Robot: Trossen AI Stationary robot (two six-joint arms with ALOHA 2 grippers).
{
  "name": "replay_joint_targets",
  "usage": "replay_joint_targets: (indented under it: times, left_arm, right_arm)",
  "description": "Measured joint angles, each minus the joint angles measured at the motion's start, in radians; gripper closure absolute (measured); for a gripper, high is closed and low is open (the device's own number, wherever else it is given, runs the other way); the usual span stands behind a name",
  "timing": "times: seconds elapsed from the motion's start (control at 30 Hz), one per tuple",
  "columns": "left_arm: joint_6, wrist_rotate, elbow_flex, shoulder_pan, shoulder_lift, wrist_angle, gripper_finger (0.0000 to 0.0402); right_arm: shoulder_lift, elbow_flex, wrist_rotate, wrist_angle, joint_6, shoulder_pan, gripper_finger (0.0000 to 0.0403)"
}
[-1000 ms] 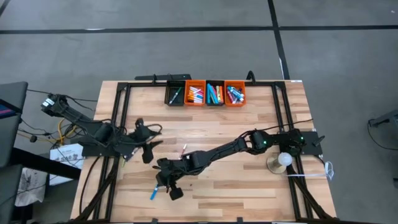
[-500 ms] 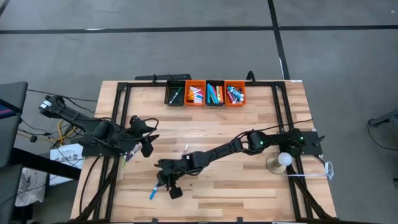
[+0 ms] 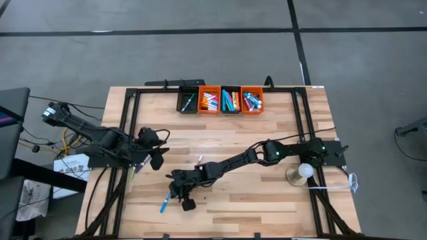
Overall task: Pick & Place Markers
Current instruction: Put the light blue and white marker pen into the left black bin
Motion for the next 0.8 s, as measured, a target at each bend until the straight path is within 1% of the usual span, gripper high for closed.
replay_joint_targets:
  times: [0.17,0.33,0.4,0.53,0.6,0.7,0.8]
  left_arm:
    - [-0.067,0.012,-0.052,-0.019,0.0,-0.001,0.0243]
    - [-0.134,0.024,-0.104,-0.038,0.0,-0.002,0.0243]
    - [-0.156,0.06,-0.119,-0.038,0.0,0.0,0.0243]
    - [-0.198,0.209,-0.14,-0.038,0.001,0.0,0.0243]
    - [-0.251,0.261,-0.149,-0.047,0.001,0.001,0.0243]
    - [-0.322,0.303,-0.153,-0.085,0.004,0.002,0.0245]
    - [-0.394,0.318,-0.153,-0.131,0.023,0.0,0.0253]
  right_arm:
    - [-0.002,-0.001,0.029,-0.002,0.001,-0.011,0.0403]
    - [-0.002,-0.001,0.033,-0.005,0.002,-0.042,0.0403]
    - [-0.002,-0.001,0.038,-0.007,0.014,-0.056,0.0403]
    - [-0.003,0.017,0.047,-0.031,0.021,-0.058,0.0403]
    - [-0.01,0.029,0.073,-0.067,-0.017,-0.045,0.0403]
    - [-0.042,0.03,0.129,-0.134,-0.075,-0.021,0.0403]
    - [-0.097,0.032,0.139,-0.197,-0.088,-0.001,0.0403]
